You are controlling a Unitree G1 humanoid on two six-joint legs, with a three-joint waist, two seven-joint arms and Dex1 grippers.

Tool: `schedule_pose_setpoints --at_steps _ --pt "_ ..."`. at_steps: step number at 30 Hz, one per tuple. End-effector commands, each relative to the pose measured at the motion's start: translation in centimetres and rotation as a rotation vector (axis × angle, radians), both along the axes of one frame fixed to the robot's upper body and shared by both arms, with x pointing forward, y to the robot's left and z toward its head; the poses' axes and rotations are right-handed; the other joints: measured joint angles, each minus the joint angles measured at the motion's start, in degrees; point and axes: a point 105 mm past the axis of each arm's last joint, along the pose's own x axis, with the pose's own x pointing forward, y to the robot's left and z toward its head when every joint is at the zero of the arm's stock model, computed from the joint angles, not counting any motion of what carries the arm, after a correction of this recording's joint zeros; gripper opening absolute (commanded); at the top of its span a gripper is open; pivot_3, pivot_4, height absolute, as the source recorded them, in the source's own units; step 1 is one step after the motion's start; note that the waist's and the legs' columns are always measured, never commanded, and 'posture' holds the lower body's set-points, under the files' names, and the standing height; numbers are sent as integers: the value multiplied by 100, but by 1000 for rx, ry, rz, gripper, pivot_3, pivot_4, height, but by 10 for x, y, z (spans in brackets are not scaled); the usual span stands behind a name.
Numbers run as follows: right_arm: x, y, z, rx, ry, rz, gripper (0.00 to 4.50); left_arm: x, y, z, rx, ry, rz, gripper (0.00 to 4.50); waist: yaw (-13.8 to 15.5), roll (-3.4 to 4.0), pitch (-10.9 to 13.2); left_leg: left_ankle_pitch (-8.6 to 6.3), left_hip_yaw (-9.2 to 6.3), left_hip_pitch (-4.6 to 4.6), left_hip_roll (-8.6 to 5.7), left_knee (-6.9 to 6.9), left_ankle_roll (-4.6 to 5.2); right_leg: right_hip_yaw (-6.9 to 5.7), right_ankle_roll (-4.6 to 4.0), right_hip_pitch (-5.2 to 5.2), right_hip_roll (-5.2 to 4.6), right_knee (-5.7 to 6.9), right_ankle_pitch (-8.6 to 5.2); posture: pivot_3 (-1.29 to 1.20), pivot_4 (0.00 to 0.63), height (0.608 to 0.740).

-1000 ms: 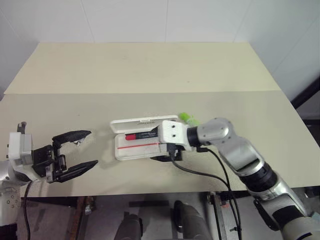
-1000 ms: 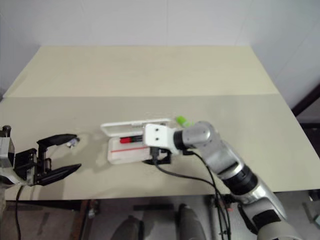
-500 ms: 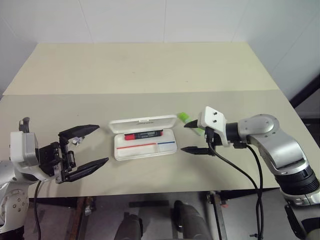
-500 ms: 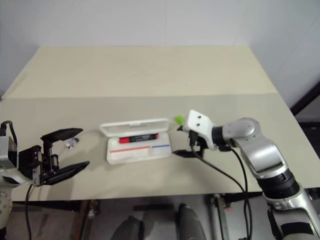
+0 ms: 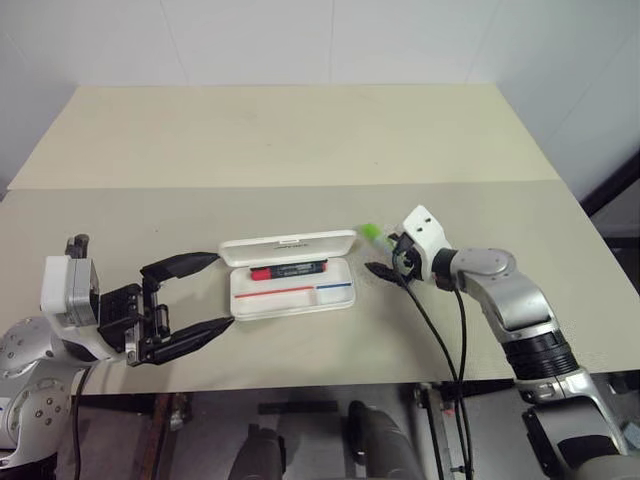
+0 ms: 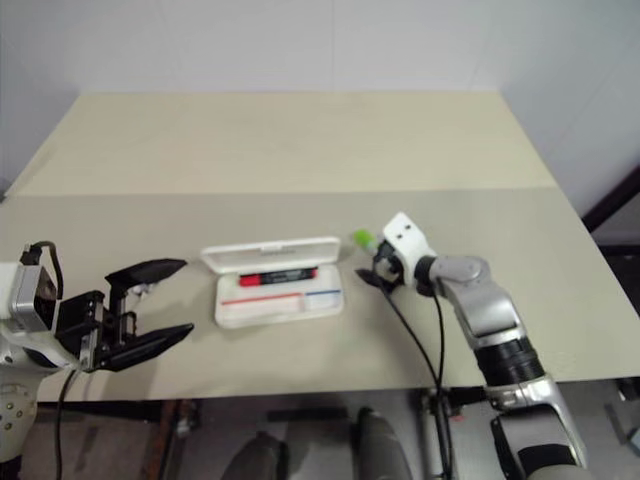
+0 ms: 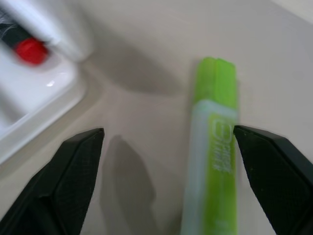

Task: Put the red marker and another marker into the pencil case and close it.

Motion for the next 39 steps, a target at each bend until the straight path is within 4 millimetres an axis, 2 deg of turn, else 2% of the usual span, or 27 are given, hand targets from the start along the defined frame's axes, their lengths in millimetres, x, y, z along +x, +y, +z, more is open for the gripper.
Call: schedule_pose_setpoints --at_steps 1,12,13,14,15,19,24,27,35,37,39 --pt "8 -10 -6 -2 13 -85 4471 -3 -5 12 -13 -21 -27 4500 -3 -2 -1 0 0 0 0 0 0 0 0 0 0 0 0 0 150 740" --pt "11 -31 -36 3 118 -228 4471 -2 -7 17 -2 -13 -44 4500 5 -16 -10 21 3 23 -6 16 7 15 -25 23 1 -4 5 0 150 740" --pt "11 -32 -38 8 130 -237 4471 -2 -8 17 0 -12 -47 4500 9 -16 -10 25 0 27 -7 20 11 15 -37 31 1 -9 0 0 150 740" --pt "11 -32 -41 11 141 -245 4471 -2 -8 16 4 -10 -48 4500 10 -17 -10 28 -5 31 -8 26 13 15 -86 43 1 -14 -26 0 150 740" --pt "11 -33 -45 9 165 -258 4471 -2 -9 16 5 -7 -53 4500 9 -16 -10 28 -11 37 -9 35 14 15 -86 58 1 -17 -26 0 150 740" --pt "9 -36 -59 1 243 -316 3563 0 -10 17 5 -1 -59 4500 4 -32 -20 27 -17 93 -9 39 14 14 -83 133 0 -51 -20 0 150 740" --pt "11 -36 -59 -6 238 -341 2015 3 -8 18 14 4 -56 4500 4 -57 -36 27 -38 110 -7 35 13 1 -83 161 0 -68 -20 0 150 740" --pt "16 -39 -51 -4 202 -359 1118 5 -5 19 15 3 -54 4500 4 -57 -36 27 -46 111 -7 33 13 -6 -84 171 0 -80 -20 0 150 740" --pt "33 -44 5 79 21 -390 1119 8 1 19 17 3 -46 4500 17 -21 -13 27 -52 95 -9 23 13 -11 -85 164 -3 -100 -16 0 150 740" --pt "37 -37 32 135 -64 -362 1119 10 2 19 16 2 -45 4500 8 -18 -12 27 -51 73 -10 5 13 -11 -84 135 -2 -99 -18 0 150 740" --pt "39 -31 54 182 -125 -341 1119 10 2 18 14 1 -45 4500 -3 -12 -8 28 -48 6 -12 0 13 -9 -66 54 -2 -56 -5 0 150 740"
